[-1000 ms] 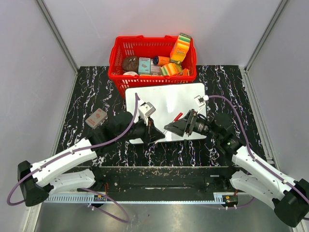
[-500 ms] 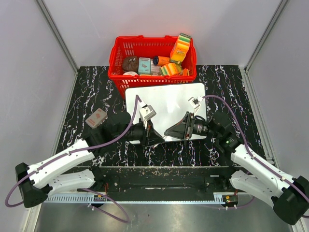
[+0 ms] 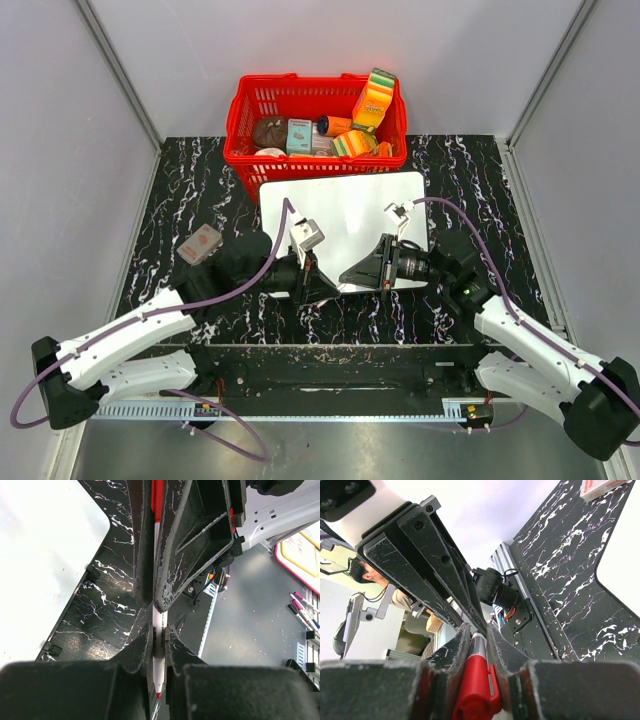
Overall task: Write a sentence on the whiteboard
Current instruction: Pick up the whiteboard marker at the center of the board, then write a sentence on the whiteboard.
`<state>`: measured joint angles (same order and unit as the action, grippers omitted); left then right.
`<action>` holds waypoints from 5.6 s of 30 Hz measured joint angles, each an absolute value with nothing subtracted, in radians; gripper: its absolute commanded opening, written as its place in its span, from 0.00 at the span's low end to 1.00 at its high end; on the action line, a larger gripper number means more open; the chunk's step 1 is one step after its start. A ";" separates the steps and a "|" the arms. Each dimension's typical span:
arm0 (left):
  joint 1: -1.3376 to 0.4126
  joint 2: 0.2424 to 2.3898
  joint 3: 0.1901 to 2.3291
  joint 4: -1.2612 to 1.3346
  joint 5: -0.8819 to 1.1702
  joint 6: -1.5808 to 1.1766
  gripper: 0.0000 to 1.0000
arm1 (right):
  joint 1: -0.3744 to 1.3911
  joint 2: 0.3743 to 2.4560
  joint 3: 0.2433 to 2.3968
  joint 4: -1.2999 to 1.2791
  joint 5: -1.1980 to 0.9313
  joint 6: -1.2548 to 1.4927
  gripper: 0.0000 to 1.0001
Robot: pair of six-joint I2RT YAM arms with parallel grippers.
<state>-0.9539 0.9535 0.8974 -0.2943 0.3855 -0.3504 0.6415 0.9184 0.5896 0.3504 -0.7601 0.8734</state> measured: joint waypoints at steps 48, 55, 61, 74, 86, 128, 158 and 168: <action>-0.867 0.940 0.815 -0.276 0.294 -0.374 0.99 | 0.641 0.766 0.580 -0.020 -0.435 0.668 0.00; -0.651 0.988 0.670 -0.171 0.369 -0.432 0.99 | 0.641 0.744 0.580 -0.126 -0.301 0.617 0.00; -0.432 0.921 0.522 -0.047 0.471 -0.503 0.99 | 0.641 0.728 0.580 -0.163 -0.235 0.598 0.00; -0.106 0.773 0.403 0.092 0.538 -0.613 0.99 | 0.641 0.692 0.580 -0.174 -0.148 0.580 0.00; -0.103 0.879 0.403 0.164 0.498 -0.577 0.99 | 0.641 0.710 0.585 -0.188 -0.128 0.573 0.00; -0.044 1.578 0.583 0.813 1.093 -0.698 0.00 | 0.641 0.729 0.619 -0.208 -0.121 0.554 0.00; -0.209 1.588 0.573 0.800 1.021 -0.665 0.00 | 0.641 0.828 0.719 -0.109 -0.106 0.414 0.00; -0.241 1.578 0.572 0.775 0.997 -0.643 0.00 | 0.641 0.976 0.843 0.023 -0.035 0.293 0.00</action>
<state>-0.2409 1.5784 0.5724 0.7753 0.9966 -0.6430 0.6415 0.9756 0.8429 0.0227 -0.0345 0.2932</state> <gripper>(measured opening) 0.156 0.231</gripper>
